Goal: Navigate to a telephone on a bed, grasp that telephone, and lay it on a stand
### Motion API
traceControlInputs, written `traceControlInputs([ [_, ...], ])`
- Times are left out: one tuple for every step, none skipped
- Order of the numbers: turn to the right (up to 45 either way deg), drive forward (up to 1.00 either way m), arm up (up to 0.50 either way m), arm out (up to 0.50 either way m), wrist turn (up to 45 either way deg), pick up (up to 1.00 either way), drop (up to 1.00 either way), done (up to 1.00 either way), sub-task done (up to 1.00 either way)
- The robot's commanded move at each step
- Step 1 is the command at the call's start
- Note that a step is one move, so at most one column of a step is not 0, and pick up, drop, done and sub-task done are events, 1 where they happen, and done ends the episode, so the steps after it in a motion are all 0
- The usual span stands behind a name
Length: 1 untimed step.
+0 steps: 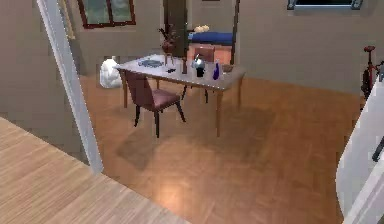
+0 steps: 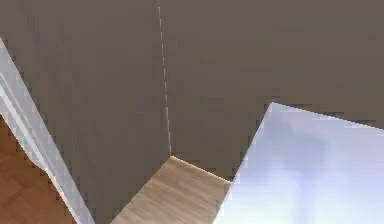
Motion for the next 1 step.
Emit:
traceControlInputs([
  [-45.0, 0.00, 0.00, 0.00, 0.0, 0.00, 0.00, 0.00, 0.00],
])
